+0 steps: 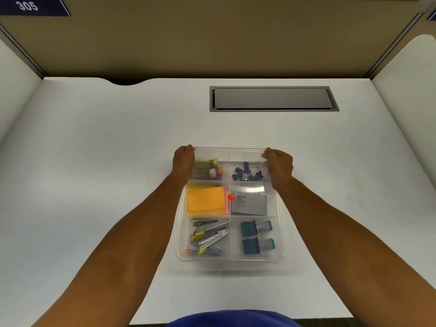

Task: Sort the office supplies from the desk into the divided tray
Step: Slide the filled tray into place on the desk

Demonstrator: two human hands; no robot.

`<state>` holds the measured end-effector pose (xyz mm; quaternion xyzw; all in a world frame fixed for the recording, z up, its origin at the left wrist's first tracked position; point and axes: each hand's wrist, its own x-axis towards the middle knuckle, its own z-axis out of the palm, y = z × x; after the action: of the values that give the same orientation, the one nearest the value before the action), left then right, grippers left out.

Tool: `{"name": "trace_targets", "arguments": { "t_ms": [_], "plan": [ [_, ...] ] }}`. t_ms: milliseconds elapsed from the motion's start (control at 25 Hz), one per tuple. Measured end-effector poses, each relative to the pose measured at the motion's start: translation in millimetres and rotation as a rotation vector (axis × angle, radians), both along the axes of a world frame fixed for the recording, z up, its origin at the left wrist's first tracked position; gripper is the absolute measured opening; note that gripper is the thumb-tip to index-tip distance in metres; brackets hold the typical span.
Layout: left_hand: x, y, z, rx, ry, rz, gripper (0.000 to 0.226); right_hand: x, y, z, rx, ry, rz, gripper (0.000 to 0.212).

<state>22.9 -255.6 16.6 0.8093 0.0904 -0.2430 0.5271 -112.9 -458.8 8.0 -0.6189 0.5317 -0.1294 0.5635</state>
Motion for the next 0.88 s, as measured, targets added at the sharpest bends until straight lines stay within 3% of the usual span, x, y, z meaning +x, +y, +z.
{"name": "trace_targets", "arguments": {
  "t_ms": [160, 320, 520, 880],
  "plan": [
    [-6, 16, -6, 0.090, -0.208, -0.183, 0.035, -14, 1, -3, -0.140, 0.056, 0.110, 0.041],
    [-24, 29, -10, 0.013, -0.238, -0.178, 0.043, -33, 4, -11, -0.254, 0.134, 0.210, 0.053],
    [-48, 46, -24, -0.096, -0.251, -0.194, 0.037, -47, 12, -17, -0.362, 0.216, 0.240, 0.058],
    [-46, 45, -31, -0.019, -0.367, -0.196, 0.033, -43, 13, -17, -0.648, 0.280, 0.244, 0.039]
  ]
}}
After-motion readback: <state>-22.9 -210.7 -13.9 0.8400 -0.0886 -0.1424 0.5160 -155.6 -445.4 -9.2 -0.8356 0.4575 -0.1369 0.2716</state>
